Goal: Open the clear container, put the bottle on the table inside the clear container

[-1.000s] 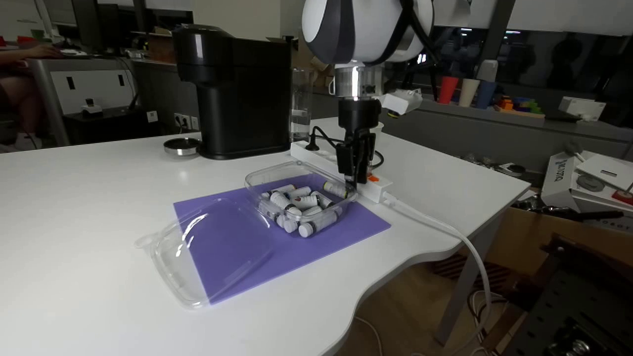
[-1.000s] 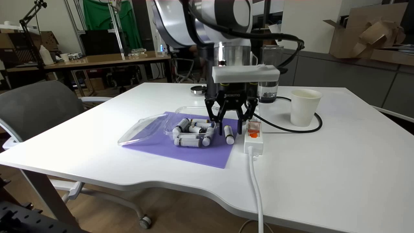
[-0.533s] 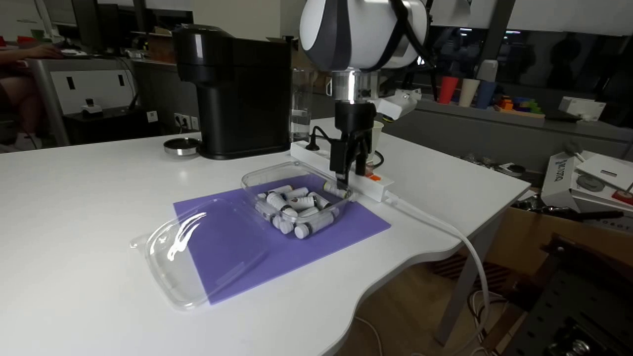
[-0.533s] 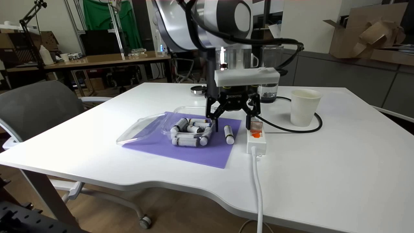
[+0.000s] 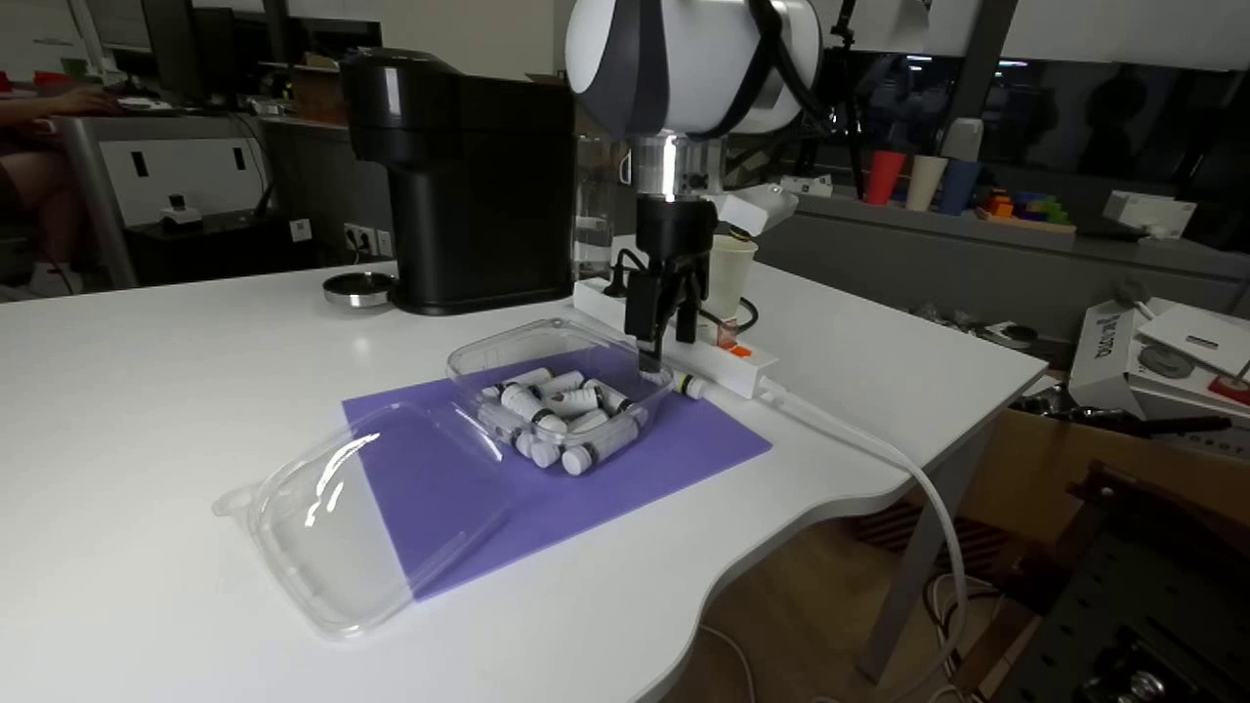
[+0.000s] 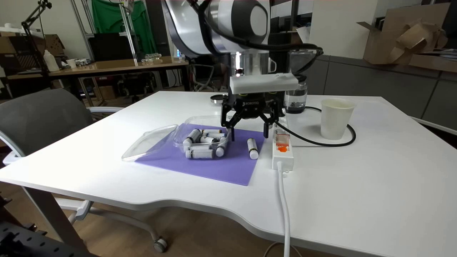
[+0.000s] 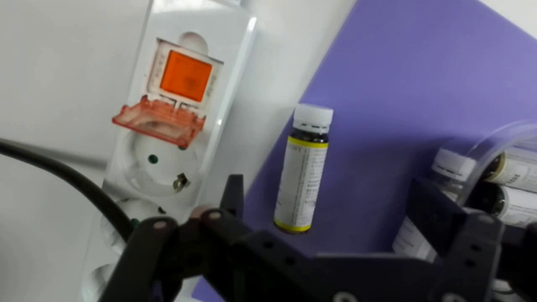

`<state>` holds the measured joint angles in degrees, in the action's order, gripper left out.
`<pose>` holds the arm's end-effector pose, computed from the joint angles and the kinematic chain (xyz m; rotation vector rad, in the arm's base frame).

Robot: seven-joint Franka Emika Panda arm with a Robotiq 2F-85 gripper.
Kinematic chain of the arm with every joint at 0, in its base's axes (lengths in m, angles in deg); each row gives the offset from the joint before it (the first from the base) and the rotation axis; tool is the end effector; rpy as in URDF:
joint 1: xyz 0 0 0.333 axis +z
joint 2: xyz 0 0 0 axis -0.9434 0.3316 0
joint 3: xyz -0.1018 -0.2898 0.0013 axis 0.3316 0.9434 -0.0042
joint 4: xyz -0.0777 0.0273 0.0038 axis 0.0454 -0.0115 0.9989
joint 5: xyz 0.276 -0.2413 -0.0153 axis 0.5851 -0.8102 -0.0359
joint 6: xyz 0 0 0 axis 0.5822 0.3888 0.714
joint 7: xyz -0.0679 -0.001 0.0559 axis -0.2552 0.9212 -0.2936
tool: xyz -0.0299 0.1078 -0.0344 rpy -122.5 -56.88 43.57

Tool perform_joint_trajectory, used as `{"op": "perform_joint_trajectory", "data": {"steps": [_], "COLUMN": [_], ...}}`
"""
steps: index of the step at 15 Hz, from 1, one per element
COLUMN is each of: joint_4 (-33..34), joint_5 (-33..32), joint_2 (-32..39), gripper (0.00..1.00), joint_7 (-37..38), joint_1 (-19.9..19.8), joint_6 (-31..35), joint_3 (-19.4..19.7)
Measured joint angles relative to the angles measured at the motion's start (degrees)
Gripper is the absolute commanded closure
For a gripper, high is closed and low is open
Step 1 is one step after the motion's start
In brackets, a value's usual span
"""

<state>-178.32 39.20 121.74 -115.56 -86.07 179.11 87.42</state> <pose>0.5190 -0.1430 0.1380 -3.0552 -0.7054 0.1099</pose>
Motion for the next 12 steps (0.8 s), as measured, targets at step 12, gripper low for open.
{"op": "perform_joint_trajectory", "data": {"steps": [12], "joint_4": [0.1], "joint_5": [0.0], "joint_2": [1.0], "gripper": [0.0], "joint_7": [0.2], "joint_1": [0.0], "joint_6": [-0.1], "joint_3": [-0.5]}}
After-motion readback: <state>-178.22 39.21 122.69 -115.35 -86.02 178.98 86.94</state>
